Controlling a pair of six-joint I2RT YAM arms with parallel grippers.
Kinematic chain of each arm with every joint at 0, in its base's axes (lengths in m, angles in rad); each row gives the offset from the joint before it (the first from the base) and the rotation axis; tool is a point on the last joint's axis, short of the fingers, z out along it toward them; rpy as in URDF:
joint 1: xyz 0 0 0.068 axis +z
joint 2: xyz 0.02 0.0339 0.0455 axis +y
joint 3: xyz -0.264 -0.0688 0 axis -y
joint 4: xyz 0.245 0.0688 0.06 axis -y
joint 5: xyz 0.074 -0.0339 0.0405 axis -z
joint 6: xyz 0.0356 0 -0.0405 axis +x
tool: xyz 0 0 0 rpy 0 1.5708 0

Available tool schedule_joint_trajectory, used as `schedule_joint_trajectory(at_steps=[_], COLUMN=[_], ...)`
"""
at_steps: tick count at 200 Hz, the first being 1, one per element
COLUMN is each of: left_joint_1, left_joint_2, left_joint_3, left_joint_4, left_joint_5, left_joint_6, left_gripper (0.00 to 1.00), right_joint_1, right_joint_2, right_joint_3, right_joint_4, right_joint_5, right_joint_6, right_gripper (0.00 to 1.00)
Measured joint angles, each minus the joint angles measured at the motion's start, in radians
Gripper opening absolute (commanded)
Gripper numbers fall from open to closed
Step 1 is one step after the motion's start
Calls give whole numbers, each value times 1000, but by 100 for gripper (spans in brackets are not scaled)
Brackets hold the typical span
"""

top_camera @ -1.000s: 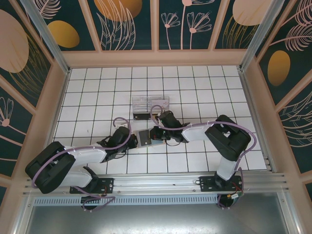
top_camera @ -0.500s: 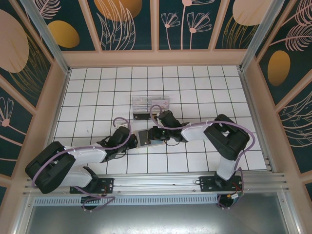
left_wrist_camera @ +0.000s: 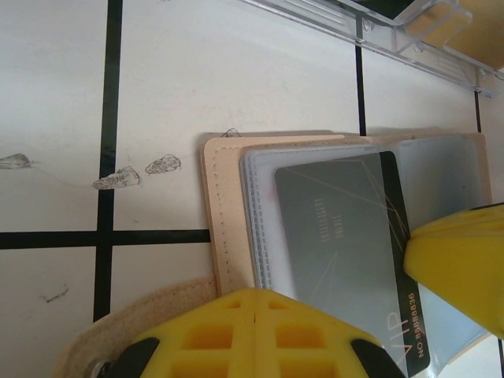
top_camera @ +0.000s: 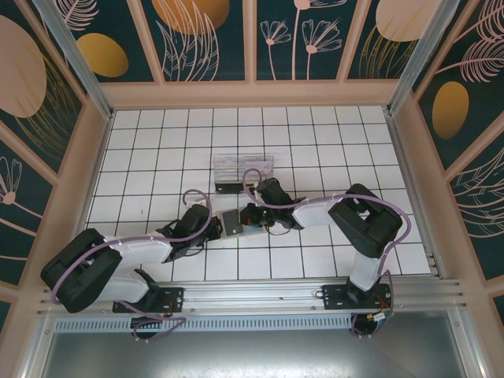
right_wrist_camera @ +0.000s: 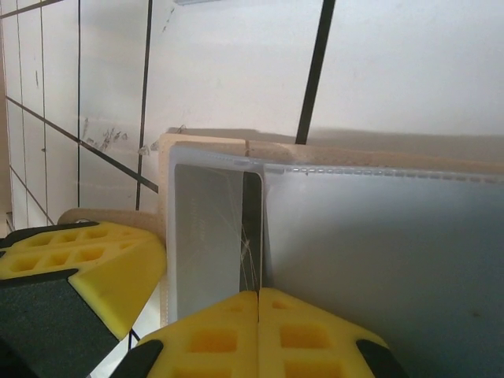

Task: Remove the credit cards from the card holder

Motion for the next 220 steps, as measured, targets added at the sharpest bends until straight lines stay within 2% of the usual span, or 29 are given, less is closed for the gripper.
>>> schedule_joint_trajectory(at_steps=[77, 133, 162, 167, 177, 184, 199, 206, 211, 220], left_joint_1=[0, 0, 0, 0, 0, 0, 0, 0, 0, 0], left_joint_2=[-3, -36, -94, -109, -141, -169, -230, -262, -282, -323], left_joint_3=[-3, -9, -9, -9, -9, -10, -18, -22, -26, -35], left_joint_4=[3, -34, -66, -70, -74, -78, -84, -88, -88, -93], left_joint_5=[0, 0, -2, -1, -4, -6, -19, -26, -35, -47], left_joint_6=[0, 5, 17, 22, 21, 24, 21, 20, 13, 13], left_gripper=[6, 9, 24, 31, 54, 65, 81, 84, 92, 95], right_joint_1=[-92, -154, -166, -164, -158, -150, -125, -108, -93, -63], right_joint_2=[-107, -267, -359, -372, -391, -401, -415, -419, -419, -419], right_joint_3=[-108, -138, -126, -116, -88, -63, -5, 21, 43, 73], right_joint_4=[-3, -85, -173, -198, -244, -273, -320, -335, -347, -358], right_joint_5=[-6, 15, 59, 72, 102, 128, 186, 214, 240, 282], right_joint_6=[-5, -58, -130, -151, -190, -222, -294, -331, -364, -425], right_gripper=[0, 0, 0, 0, 0, 0, 0, 0, 0, 0])
